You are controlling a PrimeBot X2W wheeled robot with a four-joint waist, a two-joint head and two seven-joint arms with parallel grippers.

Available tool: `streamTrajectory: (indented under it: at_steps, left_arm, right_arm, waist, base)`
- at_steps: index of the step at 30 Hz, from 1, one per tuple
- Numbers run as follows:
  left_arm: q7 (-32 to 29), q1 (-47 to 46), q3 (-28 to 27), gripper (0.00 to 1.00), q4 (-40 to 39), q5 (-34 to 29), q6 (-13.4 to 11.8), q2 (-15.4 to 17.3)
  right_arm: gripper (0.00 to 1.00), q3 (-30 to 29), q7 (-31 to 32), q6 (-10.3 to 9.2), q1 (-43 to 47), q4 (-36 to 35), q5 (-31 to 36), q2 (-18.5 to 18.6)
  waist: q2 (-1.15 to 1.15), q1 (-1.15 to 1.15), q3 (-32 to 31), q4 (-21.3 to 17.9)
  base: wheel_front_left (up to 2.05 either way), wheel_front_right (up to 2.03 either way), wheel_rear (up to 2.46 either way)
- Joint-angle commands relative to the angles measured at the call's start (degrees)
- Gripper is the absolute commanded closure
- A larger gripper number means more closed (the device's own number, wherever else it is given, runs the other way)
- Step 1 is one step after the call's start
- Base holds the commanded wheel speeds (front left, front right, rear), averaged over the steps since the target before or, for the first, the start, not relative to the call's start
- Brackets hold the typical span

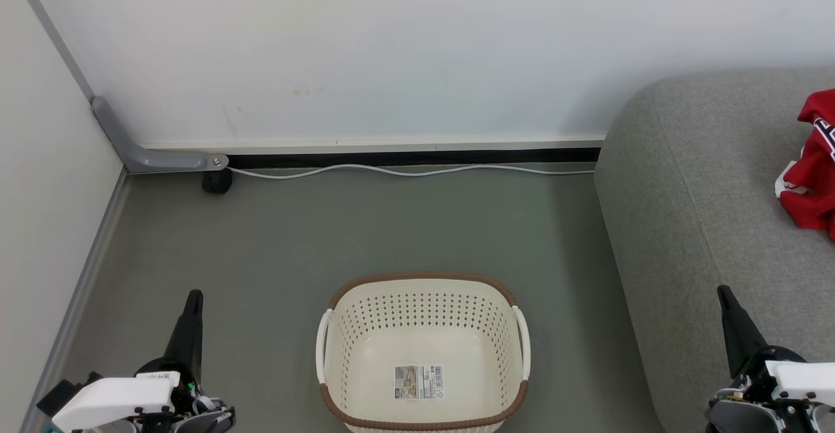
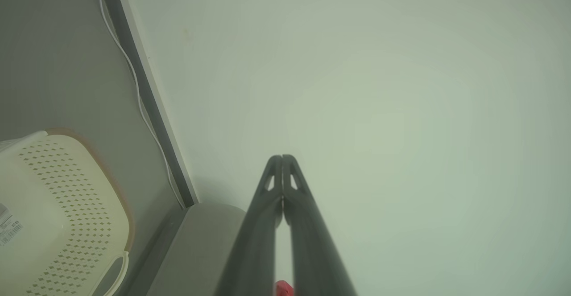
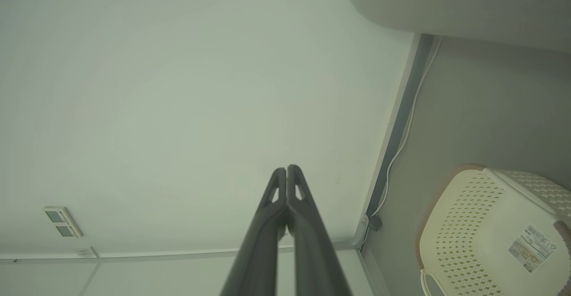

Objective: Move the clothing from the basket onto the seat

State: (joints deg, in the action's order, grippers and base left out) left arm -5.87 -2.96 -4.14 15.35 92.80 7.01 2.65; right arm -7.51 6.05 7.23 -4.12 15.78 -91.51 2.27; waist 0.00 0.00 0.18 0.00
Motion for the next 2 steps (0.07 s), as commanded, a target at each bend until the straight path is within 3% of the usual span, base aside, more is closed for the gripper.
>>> streamTrajectory:
  at_steps: [1,2]
  left_arm:
    - [-0.3,-3.2,-1.9,1.00,-1.3,-0.3,0.5,0.6]
    - [-0.3,-3.2,-1.9,1.00,-1.3,-0.3,0.5,0.6]
  right_arm:
    - [1.00,1.0,0.5,0.25,-2.1,-1.8,-0.6,0.6]
    - [1.00,1.0,0.4,0.25,-2.1,-1.8,-0.6,0.6]
  waist:
    - [0.00,0.00,0.0,0.0]
    - [0.00,0.00,0.0,0.0]
  base:
    - [0.00,0.00,0.00]
    - [0.00,0.00,0.00]
